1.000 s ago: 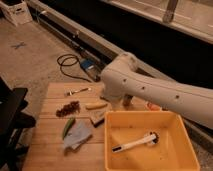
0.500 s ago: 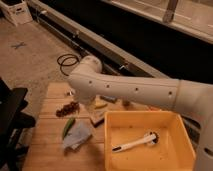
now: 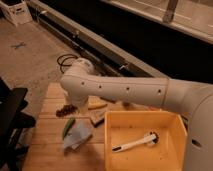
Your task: Place pepper in metal cup
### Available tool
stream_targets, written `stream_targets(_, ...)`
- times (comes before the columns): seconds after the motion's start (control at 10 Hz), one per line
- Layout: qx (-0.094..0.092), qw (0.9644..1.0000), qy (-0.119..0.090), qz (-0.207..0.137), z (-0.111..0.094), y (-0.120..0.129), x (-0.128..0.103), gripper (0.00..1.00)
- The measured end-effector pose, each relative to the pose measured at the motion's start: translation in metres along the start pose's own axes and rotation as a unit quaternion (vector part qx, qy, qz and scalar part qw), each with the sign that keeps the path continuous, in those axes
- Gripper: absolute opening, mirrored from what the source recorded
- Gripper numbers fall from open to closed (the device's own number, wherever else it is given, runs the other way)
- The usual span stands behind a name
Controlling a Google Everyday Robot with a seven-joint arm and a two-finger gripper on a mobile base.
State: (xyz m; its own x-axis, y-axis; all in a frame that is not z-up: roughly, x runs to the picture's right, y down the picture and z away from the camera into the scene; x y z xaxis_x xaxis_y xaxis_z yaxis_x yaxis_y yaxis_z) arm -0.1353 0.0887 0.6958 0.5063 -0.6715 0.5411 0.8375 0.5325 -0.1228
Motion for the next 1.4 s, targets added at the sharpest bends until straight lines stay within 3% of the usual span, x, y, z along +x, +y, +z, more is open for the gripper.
stream_targets(0.4, -0.01, 0.9994, -0.025, -0.023, 0.024, -0.025, 0.001, 0.65)
stream_targets(0.7, -0.014, 0.9967, -0.063, -0.048, 0.067, -0.046, -0.014, 0.65)
stream_targets(1.1, -0.032, 0.9888, -0.125, -0.076, 0.129, -0.06, -0.037, 0.65)
stream_targets(1.4, -0.051, 0.9834, -0.156, -0.077, 0.154, -0.055, -0.048, 0.65)
